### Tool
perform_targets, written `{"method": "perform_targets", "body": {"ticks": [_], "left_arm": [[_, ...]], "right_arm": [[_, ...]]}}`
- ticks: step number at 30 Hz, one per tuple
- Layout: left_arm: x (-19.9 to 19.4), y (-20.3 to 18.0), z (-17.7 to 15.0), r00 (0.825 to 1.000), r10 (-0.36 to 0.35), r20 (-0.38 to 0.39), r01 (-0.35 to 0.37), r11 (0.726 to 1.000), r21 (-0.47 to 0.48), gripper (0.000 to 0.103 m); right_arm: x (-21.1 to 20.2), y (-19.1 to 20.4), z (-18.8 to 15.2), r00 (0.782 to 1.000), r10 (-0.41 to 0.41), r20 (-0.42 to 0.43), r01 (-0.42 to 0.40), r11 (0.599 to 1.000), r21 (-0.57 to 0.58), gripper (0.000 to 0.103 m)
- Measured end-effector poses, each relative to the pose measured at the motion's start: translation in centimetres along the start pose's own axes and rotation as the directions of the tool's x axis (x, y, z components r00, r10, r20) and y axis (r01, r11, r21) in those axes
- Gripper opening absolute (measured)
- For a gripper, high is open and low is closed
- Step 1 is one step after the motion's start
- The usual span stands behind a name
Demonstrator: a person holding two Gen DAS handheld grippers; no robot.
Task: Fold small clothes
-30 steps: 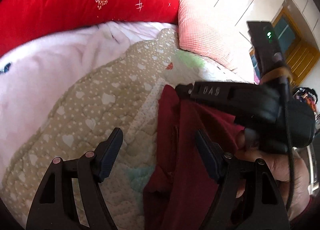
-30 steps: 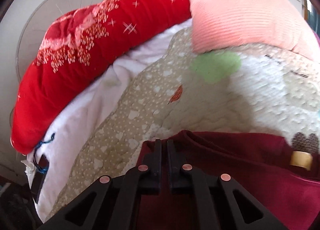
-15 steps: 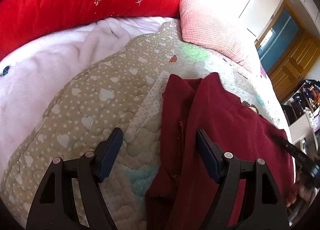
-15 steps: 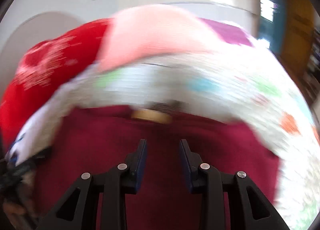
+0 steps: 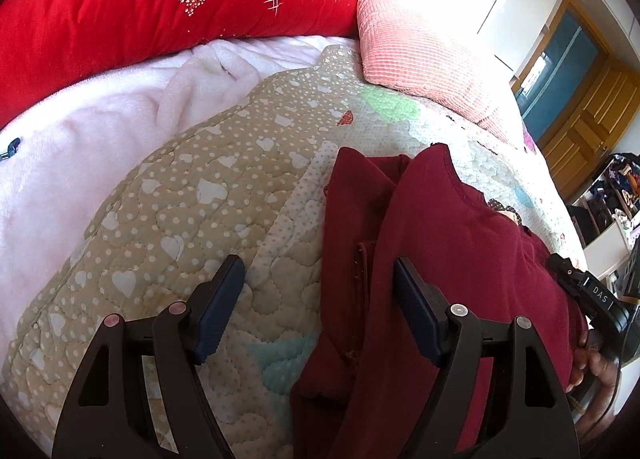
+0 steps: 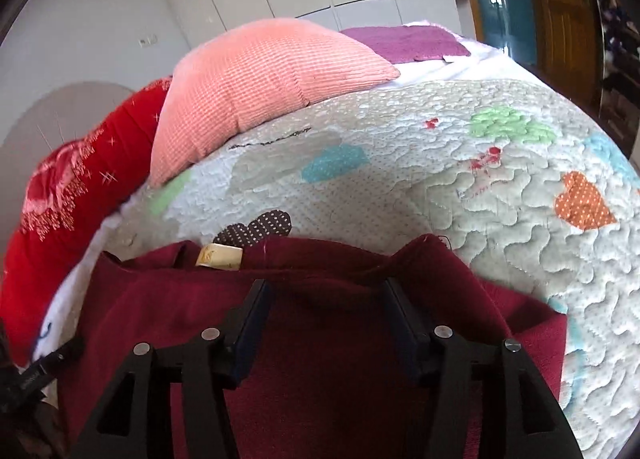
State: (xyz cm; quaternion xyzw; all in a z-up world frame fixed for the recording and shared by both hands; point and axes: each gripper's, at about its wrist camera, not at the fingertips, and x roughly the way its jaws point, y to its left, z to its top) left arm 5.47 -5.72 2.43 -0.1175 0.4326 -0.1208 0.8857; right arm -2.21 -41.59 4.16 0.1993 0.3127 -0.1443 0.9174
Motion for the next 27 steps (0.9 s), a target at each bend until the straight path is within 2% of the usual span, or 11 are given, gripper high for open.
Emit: {"method": "perform_targets", "body": {"ticks": [3,5,10,14,16,18,21,23,24,25,27], "left_arm": [[0.0,0.0,0.0,1.0,0.003,0.001,-0.003,1.0,0.003,0.077],[0.0,0.0,0.0,1.0,0.002,0.0,-0.002,1.0,0.002,0.077],[0.1,0.0,0.0,1.0,0.001,0.0,-0.001,1.0,0.002,0.077],[0.2,0.0,0.1,1.0,-0.004,-0.002,0.004,1.0,-0.002,0.078],[0.2,0.0,0.1,1.0,-0.004,-0.001,0.004,1.0,-0.002,0.078],[0.2,0.1,0.1,1.0,-0.005,-0.001,0.005,1.0,-0.003,0.078],[0.2,0.1,0.1,1.0,-0.005,-0.001,0.005,1.0,-0.003,0.078],[0.2,0.1,0.1,1.0,-0.006,-0.001,0.006,1.0,-0.003,0.078],[0.2,0.1,0.1,1.0,-0.006,-0.001,0.006,1.0,-0.002,0.078],[0.2,0.1,0.1,1.0,-0.004,-0.001,0.004,1.0,-0.002,0.078],[0.2,0.1,0.1,1.0,-0.004,-0.001,0.004,1.0,-0.002,0.078]], "right_arm": [[0.5,0.9,-0.1,0.999,-0.033,-0.008,0.033,0.999,-0.029,0.057],[0.7,1.2,0.0,0.999,-0.038,-0.011,0.037,0.998,-0.047,0.062],[0.5,0.9,-0.1,1.0,-0.02,-0.006,0.02,0.999,-0.037,0.062],[-0.2,1.7,0.3,0.998,-0.049,-0.043,0.048,0.999,-0.022,0.062],[-1.6,2.4,0.3,0.999,0.005,-0.05,-0.006,1.0,-0.005,0.062],[-3.8,3.0,-0.4,0.999,0.037,-0.01,-0.037,0.999,0.006,0.062],[-5.7,2.4,-1.8,0.999,-0.016,0.048,0.014,0.999,0.038,0.063],[-5.4,1.4,-2.2,0.992,-0.115,0.047,0.112,0.993,0.047,0.063],[-4.9,0.6,-2.2,0.982,-0.183,0.036,0.181,0.982,0.057,0.063],[-4.6,-0.2,-2.3,0.977,-0.211,0.025,0.208,0.975,0.081,0.063],[-4.0,-1.6,-2.0,0.983,-0.18,0.03,0.174,0.974,0.144,0.063]]}}
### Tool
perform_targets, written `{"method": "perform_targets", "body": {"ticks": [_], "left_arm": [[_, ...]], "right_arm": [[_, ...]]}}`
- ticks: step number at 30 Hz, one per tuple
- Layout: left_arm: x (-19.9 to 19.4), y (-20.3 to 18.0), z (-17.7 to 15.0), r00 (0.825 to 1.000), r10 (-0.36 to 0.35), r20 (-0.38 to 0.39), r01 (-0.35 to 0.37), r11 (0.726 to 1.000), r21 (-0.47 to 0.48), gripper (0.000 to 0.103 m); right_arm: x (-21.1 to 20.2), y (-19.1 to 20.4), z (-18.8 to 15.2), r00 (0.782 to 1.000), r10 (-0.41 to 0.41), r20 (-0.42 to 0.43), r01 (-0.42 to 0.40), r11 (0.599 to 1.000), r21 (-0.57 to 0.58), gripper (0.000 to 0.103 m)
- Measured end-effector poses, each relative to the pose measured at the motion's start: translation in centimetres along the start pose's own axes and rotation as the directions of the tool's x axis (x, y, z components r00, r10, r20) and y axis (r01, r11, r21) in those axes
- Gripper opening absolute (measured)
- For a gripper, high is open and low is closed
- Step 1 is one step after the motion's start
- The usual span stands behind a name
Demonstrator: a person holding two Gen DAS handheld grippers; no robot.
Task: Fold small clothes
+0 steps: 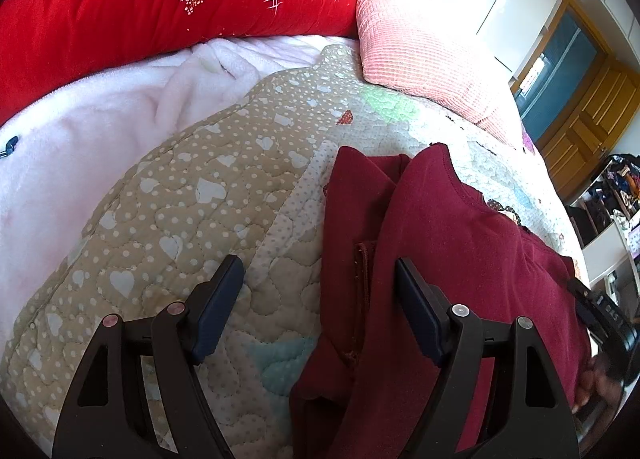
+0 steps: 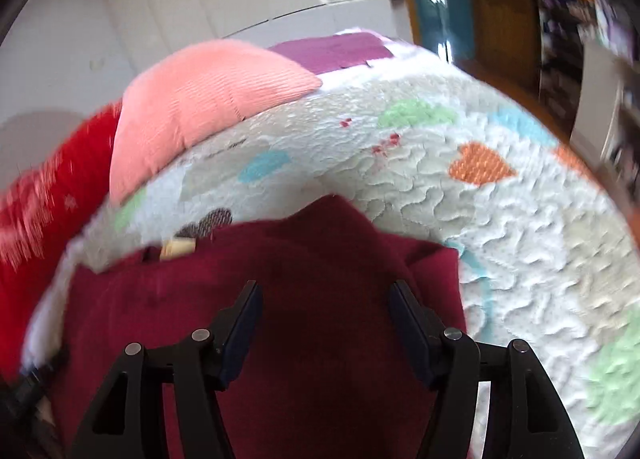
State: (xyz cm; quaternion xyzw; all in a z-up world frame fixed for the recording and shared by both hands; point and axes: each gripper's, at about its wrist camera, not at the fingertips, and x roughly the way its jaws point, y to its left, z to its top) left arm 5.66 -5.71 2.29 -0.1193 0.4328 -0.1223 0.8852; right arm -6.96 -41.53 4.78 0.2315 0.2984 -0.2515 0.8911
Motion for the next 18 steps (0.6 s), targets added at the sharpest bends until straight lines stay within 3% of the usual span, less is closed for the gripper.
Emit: {"method": "perform_targets", "body": {"ticks": [3,5,7,12,14,17,18], "left_arm": [[0.0,0.0,0.0,1.0,0.0,0.001,0.0,1.0,0.0,0.078],[0.0,0.0,0.0,1.0,0.0,0.0,0.0,1.0,0.0,0.078],[0.0,0.0,0.0,1.0,-0.001,0.0,0.001,1.0,0.0,0.078],[0.1,0.1,0.0,1.0,-0.007,-0.002,0.007,1.0,-0.004,0.078],[0.1,0.2,0.1,1.0,-0.016,-0.004,0.016,1.0,-0.011,0.078],[-0.3,0.3,0.2,0.999,-0.023,-0.026,0.023,1.0,-0.012,0.078],[-0.5,0.3,0.2,0.999,-0.023,-0.033,0.023,1.0,-0.01,0.078]], "right_arm": [[1.4,0.8,0.5,1.0,-0.025,-0.011,0.024,0.998,-0.057,0.067],[2.1,1.5,0.5,0.999,-0.023,-0.03,0.02,0.995,-0.099,0.082],[2.4,2.1,0.5,0.999,-0.008,-0.042,0.002,0.991,-0.13,0.089],[1.9,2.1,0.3,0.999,-0.012,-0.037,0.007,0.991,-0.13,0.088],[0.7,2.6,0.3,0.999,-0.03,-0.022,0.027,0.99,-0.141,0.087],[-2.0,3.1,-0.2,1.0,0.006,0.005,-0.005,0.989,-0.145,0.087],[-2.7,3.0,-0.4,1.0,-0.03,0.009,0.031,0.988,-0.148,0.087]]}}
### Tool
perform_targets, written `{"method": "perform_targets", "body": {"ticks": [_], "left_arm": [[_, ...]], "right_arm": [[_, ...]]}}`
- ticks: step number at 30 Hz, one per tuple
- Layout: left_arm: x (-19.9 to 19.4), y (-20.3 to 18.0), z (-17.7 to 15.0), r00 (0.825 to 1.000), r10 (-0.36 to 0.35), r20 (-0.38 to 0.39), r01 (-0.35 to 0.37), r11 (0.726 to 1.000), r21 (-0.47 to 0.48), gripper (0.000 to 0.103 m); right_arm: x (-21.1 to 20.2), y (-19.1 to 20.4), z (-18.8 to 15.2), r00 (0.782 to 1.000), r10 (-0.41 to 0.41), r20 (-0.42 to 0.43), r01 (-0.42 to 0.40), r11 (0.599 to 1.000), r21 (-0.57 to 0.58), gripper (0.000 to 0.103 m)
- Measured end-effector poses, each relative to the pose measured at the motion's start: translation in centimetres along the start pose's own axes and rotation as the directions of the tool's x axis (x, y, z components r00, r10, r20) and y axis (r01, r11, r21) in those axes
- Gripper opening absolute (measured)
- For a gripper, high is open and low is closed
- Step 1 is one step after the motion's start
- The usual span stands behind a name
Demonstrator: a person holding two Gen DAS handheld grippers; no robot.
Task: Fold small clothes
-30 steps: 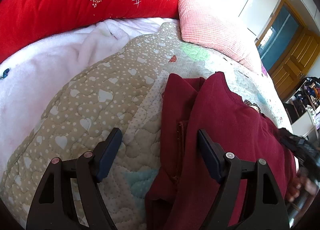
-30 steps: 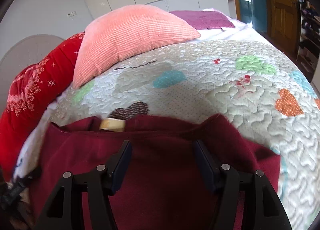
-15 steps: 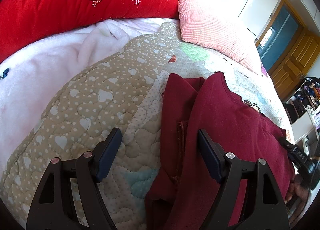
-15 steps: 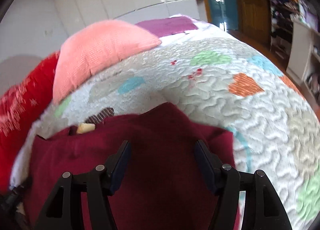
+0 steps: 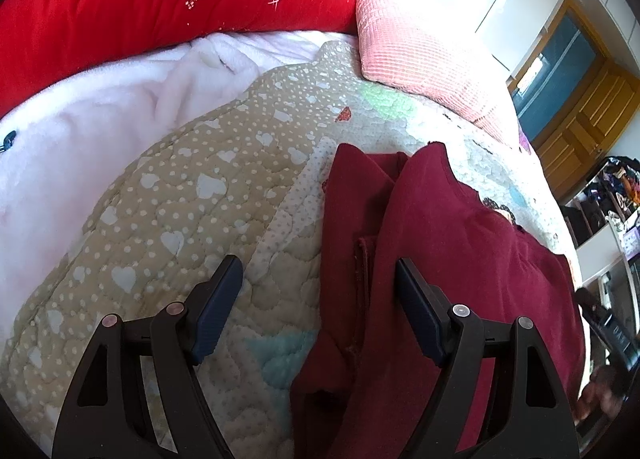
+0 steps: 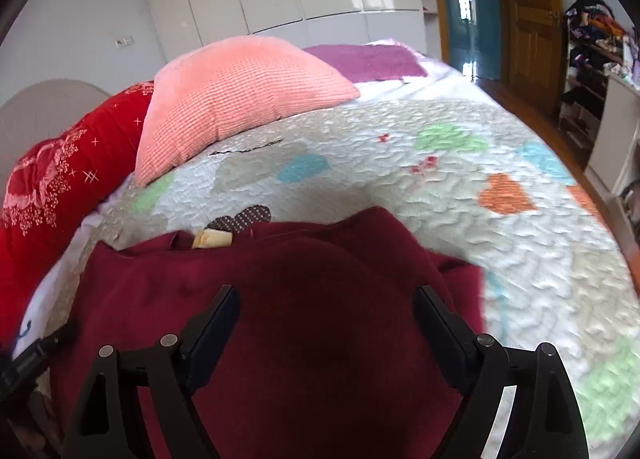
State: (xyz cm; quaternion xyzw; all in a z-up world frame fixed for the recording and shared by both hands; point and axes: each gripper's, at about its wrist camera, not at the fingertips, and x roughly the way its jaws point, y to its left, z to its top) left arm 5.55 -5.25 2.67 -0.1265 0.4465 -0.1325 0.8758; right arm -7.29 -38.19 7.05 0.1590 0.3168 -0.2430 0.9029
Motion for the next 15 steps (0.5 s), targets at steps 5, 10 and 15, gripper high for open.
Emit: {"method": "perform_targets", "body": {"ticks": [5,10,15], "left_arm": [[-2.4,0.3,0.0,0.998,-0.049,0.029,0.05,0.999,-0.012,0.078],[-3.2,0.5,0.0,0.998,-0.042,0.039,0.042,0.999,0.002,0.078],[-0.8,0.9,-0.5,0.998,-0.035,-0.043,0.035,0.999,0.0,0.079]], "right_arm": [[-2.9,-3.9,-1.9,1.0,-0.022,0.005,0.022,0.995,0.097,0.087],[-3.1,-6.9,-3.5,0.998,0.036,-0.046,-0.029,0.99,0.134,0.087],[-1.1,-7.0,-4.4,0.99,0.098,-0.098,-0.088,0.991,0.097,0.09]]}}
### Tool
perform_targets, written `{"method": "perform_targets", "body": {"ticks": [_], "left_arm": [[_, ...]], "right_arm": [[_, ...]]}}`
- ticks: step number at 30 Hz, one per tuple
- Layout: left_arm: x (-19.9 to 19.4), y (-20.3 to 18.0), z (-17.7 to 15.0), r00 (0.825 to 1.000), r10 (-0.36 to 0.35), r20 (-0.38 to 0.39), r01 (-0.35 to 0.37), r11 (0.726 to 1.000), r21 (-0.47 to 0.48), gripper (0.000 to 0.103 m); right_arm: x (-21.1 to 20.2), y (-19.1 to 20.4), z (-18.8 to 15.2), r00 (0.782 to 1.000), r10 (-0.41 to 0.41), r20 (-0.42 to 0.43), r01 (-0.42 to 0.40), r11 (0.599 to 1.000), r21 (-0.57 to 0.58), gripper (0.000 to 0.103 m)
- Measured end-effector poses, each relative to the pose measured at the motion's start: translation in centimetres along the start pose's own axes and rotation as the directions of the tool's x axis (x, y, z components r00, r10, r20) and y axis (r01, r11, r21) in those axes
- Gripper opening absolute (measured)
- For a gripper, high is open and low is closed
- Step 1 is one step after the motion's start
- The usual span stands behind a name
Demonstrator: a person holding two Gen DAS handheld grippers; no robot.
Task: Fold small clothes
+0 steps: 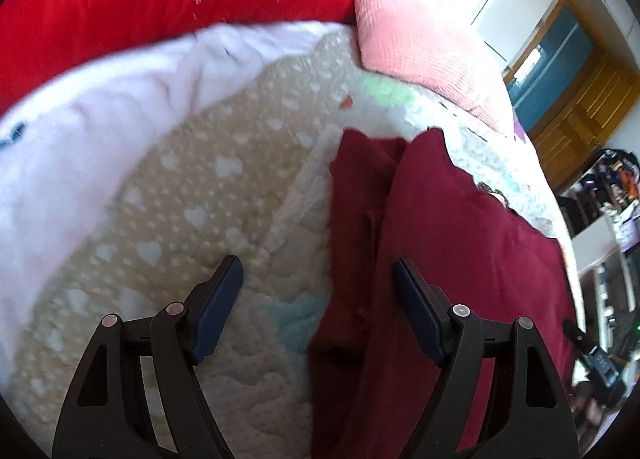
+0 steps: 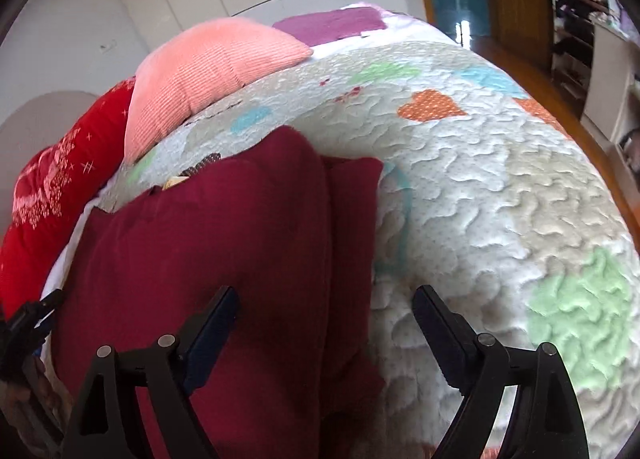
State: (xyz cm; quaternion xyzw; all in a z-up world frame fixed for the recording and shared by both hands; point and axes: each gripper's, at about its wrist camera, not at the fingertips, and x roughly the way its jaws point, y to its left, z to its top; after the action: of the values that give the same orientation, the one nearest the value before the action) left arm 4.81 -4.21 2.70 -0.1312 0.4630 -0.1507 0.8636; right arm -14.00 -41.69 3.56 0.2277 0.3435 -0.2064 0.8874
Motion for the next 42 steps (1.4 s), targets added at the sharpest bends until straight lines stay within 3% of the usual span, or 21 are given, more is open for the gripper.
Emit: {"method": "perform_targets", "body": {"ticks": [3,6,8,11,15,16,17,18,19,20,21,22,25,29,32,34,37,38,40,41,42], "left_arm": [[0.6,-0.6,-0.3,1.0,-0.02,-0.009,0.02,1.0,0.021,0.091],[1.0,-1.8,-0.7,0.999,0.031,-0.015,-0.029,0.995,0.093,0.092],[1.0,-1.6,-0.6,1.0,0.006,-0.028,-0.003,0.996,0.09,0.092],[1.0,-0.8,-0.4,0.999,-0.037,-0.032,0.039,0.998,0.042,0.092],[1.3,-1.8,-0.7,0.999,-0.029,-0.045,0.033,0.996,0.086,0.092],[1.4,-2.1,-0.9,0.997,-0.045,-0.055,0.051,0.993,0.103,0.092],[1.4,-2.7,-1.1,0.997,-0.045,-0.054,0.052,0.991,0.124,0.083],[1.3,-3.0,-1.2,0.998,-0.039,-0.048,0.045,0.989,0.138,0.065],[1.2,-3.3,-1.3,0.996,-0.076,-0.056,0.083,0.986,0.145,0.051],[1.0,-3.4,-1.4,0.992,-0.103,-0.069,0.111,0.985,0.133,0.042],[0.7,-3.2,-1.3,0.992,-0.102,-0.07,0.11,0.987,0.12,0.032],[0.3,-3.1,-1.2,0.989,-0.122,-0.078,0.13,0.986,0.105,0.03],[-1.7,-2.5,-1.0,0.974,-0.202,-0.098,0.207,0.977,0.044,0.026],[-7.3,-3.6,-2.3,0.962,-0.258,-0.085,0.266,0.96,0.089,0.025],[-10.6,-3.8,-4.6,0.964,-0.256,-0.067,0.263,0.956,0.128,0.025],[-11.1,-3.6,-7.1,0.972,-0.215,-0.091,0.227,0.963,0.143,0.025],[-9.1,-2.7,-9.7,0.982,-0.125,-0.139,0.141,0.985,0.105,0.025],[-8.7,-2.2,-10.2,0.984,-0.113,-0.136,0.125,0.989,0.083,0.026],[-9.1,-1.4,-10.6,0.983,-0.134,-0.126,0.139,0.99,0.024,0.03],[-9.6,-1.1,-10.6,0.983,-0.137,-0.124,0.139,0.99,0.007,0.03],[-10.2,-1.2,-10.4,0.985,-0.129,-0.117,0.131,0.991,0.01,0.029]], "right_arm": [[0.4,0.0,0.0,0.999,0.05,0.008,-0.05,0.999,-0.006,0.097],[0.8,0.0,0.1,0.998,0.063,0.003,-0.063,0.998,-0.021,0.099],[0.4,-0.1,0.3,0.998,0.062,0.001,-0.062,0.998,-0.02,0.096],[-1.0,-1.3,-0.1,0.996,0.063,0.067,-0.065,0.998,0.024,0.097],[0.2,-1.4,-0.1,0.997,0.071,0.026,-0.072,0.997,0.014,0.099],[0.4,-0.9,-0.1,0.998,0.068,0.015,-0.068,0.998,-0.011,0.093],[0.7,0.1,-0.1,0.997,0.084,-0.002,-0.084,0.995,-0.055,0.063],[0.9,0.6,0.0,0.993,0.116,-0.013,-0.116,0.991,-0.07,0.051],[1.1,1.1,0.1,0.992,0.124,-0.011,-0.124,0.99,-0.07,0.047],[1.0,1.3,0.2,0.994,0.11,-0.001,-0.11,0.992,-0.068,0.036],[0.7,1.2,0.3,0.994,0.11,0.018,-0.108,0.993,-0.052,0.031],[0.0,0.8,0.4,0.991,0.128,0.034,-0.127,0.992,-0.018,0.024],[-2.3,-0.2,0.6,0.971,0.228,0.077,-0.233,0.971,0.061,0.018],[-7.6,1.2,0.8,0.946,0.296,0.128,-0.298,0.955,-0.008,0.017],[-11.1,1.6,0.0,0.939,0.32,0.129,-0.319,0.947,-0.022,0.017],[-13.4,1.3,-1.4,0.935,0.334,0.116,-0.332,0.943,-0.031,0.017],[-13.3,-0.3,-4.4,0.968,0.246,0.039,-0.246,0.969,-0.006,0.018],[-12.6,-0.9,-5.2,0.98,0.201,0.006,-0.201,0.98,-0.001,0.024],[-11.1,-2.6,-6.7,0.999,0.003,-0.052,-0.003,1.0,0.005,0.026],[-11.4,-2.9,-6.9,0.999,-0.027,-0.037,0.027,1.0,0.006,0.028],[-12.3,-3.4,-6.9,1.0,0.003,-0.006,-0.003,1.0,0.021,0.028]]}}
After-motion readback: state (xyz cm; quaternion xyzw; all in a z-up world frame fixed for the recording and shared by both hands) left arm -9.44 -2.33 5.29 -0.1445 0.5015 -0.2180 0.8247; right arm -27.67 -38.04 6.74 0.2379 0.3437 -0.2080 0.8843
